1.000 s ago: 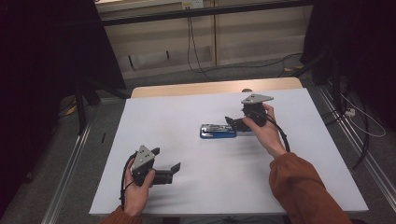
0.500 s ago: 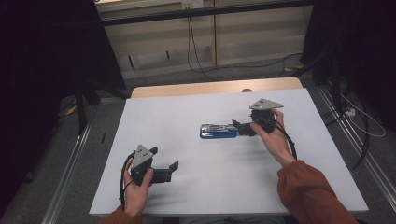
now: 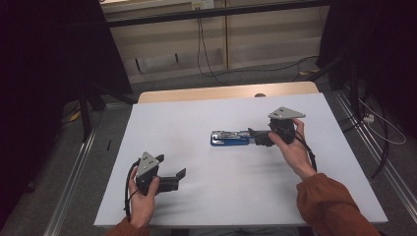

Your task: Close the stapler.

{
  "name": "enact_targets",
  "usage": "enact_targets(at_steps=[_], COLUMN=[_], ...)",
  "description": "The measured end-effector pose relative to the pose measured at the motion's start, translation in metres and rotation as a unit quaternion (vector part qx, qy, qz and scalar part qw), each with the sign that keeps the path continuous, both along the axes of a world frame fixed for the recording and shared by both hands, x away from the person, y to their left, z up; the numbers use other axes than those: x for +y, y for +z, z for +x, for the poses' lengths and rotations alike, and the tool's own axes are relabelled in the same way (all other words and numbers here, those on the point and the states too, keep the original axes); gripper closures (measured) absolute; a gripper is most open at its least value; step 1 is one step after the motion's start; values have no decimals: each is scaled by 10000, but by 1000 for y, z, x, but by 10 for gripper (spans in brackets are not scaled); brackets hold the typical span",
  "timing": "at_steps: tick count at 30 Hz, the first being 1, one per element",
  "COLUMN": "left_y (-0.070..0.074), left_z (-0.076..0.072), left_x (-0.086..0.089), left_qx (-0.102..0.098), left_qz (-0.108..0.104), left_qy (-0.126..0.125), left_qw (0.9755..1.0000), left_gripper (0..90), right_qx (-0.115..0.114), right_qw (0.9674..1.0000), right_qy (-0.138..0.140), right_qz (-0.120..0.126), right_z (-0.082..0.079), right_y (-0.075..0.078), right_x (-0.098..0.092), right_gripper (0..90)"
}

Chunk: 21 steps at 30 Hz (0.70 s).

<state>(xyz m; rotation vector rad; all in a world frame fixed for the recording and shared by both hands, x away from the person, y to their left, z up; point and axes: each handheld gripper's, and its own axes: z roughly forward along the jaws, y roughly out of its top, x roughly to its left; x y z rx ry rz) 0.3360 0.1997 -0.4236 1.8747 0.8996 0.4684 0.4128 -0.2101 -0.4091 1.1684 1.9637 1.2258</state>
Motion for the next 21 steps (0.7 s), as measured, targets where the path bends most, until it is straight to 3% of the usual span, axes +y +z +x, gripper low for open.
enact_targets(at_steps=[8, 15, 18, 21], left_y=[0, 1, 1, 0], left_z=[3, 4, 3, 4], left_x=[0, -3, -5, -9], left_qx=[71, -33, -52, 54], left_qz=[-43, -77, -87, -63], left_qy=[-26, -88, -156, -198], left_qw=[10000, 9999, 9998, 9998], left_gripper=[63, 60, 59, 58], right_qx=[-31, 121, 45, -6], right_qw=[9999, 9999, 9999, 9998], right_qy=[-105, 0, -32, -3], right_qz=[35, 49, 93, 187], right_z=[-9, -18, -22, -28], right_y=[-3, -6, -5, -3], right_x=[-5, -9, -11, -14], right_gripper=[24, 29, 27, 25])
